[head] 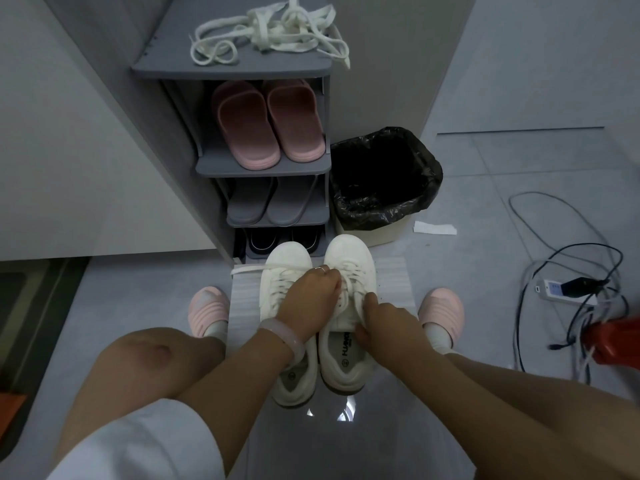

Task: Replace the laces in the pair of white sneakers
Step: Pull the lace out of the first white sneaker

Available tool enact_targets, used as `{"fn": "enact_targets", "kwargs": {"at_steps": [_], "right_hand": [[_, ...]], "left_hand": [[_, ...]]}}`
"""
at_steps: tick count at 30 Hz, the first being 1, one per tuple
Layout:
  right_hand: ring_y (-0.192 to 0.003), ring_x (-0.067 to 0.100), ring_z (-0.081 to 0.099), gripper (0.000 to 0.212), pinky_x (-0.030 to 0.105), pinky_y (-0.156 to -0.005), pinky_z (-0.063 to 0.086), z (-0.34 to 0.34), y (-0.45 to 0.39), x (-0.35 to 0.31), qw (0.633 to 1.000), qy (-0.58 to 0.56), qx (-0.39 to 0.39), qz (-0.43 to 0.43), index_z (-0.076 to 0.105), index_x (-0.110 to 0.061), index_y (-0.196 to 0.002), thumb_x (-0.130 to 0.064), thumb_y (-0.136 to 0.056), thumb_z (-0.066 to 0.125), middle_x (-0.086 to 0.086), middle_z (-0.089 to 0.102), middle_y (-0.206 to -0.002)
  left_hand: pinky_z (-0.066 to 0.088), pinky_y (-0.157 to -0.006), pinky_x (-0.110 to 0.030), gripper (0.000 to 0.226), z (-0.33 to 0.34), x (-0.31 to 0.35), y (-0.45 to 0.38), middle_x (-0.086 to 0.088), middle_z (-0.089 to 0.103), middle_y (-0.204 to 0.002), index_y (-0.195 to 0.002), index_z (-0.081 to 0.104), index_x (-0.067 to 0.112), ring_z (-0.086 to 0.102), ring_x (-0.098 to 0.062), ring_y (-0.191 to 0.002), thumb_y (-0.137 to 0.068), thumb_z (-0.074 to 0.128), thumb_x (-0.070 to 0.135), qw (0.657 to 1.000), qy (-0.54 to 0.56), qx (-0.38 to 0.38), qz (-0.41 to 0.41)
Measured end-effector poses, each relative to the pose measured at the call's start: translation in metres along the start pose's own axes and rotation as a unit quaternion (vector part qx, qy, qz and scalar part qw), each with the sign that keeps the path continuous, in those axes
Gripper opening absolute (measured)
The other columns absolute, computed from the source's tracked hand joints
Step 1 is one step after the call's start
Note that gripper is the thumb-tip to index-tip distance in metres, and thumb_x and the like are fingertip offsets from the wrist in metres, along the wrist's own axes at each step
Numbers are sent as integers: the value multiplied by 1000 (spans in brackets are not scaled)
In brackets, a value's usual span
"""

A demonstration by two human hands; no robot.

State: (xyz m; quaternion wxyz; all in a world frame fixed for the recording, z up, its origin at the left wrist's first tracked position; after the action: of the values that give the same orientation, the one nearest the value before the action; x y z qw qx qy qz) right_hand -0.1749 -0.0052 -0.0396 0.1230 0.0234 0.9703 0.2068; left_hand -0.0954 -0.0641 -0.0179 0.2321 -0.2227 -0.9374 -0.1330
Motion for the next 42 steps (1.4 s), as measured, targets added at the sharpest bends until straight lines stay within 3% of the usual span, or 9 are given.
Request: {"fn": "enact_targets", "kwargs": {"at_steps": [6,12,19,23,29,36,38,40,42], "right_hand": [[-92,29,62,31,30,-66,36,0,0,1,1000,14,15,3,38,-8,-123,-24,-96,40,10,64,-105],[-86,28,63,26,29,-62,36,3,-4,8,1000,18,20,6,40,-8,-117,-18,-94,40,9,64,-100],[-86,28,61,24,29,-61,33,1,-7,16,999,16,40,29,39,-8,-116,-17,-94,36,9,63,-100],[-90,27,62,29,30,-64,35,5,-11,14,998,34,41,36,33,-8,-122,-13,-94,37,8,63,-103],[-95,28,61,27,30,-66,33,4,-16,23,996,51,50,50,38,-7,-121,-10,-95,33,9,62,-106],[-90,27,61,29,29,-65,36,4,-16,26,997,24,50,54,37,-6,-123,-12,-95,33,10,63,-103],[-91,27,62,27,29,-66,35,5,-15,24,997,24,43,55,39,-6,-121,-11,-95,34,10,63,-104],[-94,27,62,26,29,-67,35,7,-14,20,998,26,34,48,39,-6,-119,-11,-94,37,10,62,-106],[-97,28,61,25,29,-68,34,7,-15,23,998,22,33,55,41,-5,-118,-10,-94,37,10,62,-109]], "left_hand": [[40,-69,-25,4,2,-12,-4,-10,58,-87,-80,54,7,52,-19,-78,-84,54,6,988,139,4,-71],[39,-70,-19,15,9,-9,-3,-7,57,-88,-100,60,4,48,-11,-77,-86,57,9,985,167,-29,-40],[37,-55,-2,20,25,-10,-6,9,53,-74,-70,53,20,47,0,-66,-88,55,11,955,263,-107,-84],[33,-50,-11,38,30,-7,-5,7,43,-54,-52,40,19,38,-1,-51,-85,56,8,955,248,-145,-78],[30,-54,-14,41,-1,-9,-7,0,39,-57,-53,30,17,41,-12,-61,-81,54,-1,974,222,-23,-46],[45,-68,-18,24,12,-14,0,-1,59,-71,-71,45,15,56,-10,-69,-89,60,21,890,422,-84,-149],[39,-68,-24,25,14,-8,2,4,52,-68,-72,43,17,50,-10,-69,-89,58,27,929,327,-121,-124],[32,-73,-31,25,6,-5,1,6,52,-72,-77,40,18,49,-15,-72,-91,49,37,990,61,-117,-57],[29,-81,-35,28,-14,-3,-2,0,59,-82,-81,40,18,53,-22,-81,-92,39,43,992,-114,-51,-26]]}}
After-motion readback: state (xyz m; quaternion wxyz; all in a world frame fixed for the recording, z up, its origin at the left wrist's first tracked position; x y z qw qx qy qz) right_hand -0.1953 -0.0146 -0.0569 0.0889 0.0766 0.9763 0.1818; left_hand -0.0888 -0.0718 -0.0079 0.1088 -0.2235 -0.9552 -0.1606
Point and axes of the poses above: each hand's wrist, its own y-axis away from the middle knuckle, its own z-axis out of the palm, x = y × z, the point moved 10 cm from there along -y, towards the middle knuckle
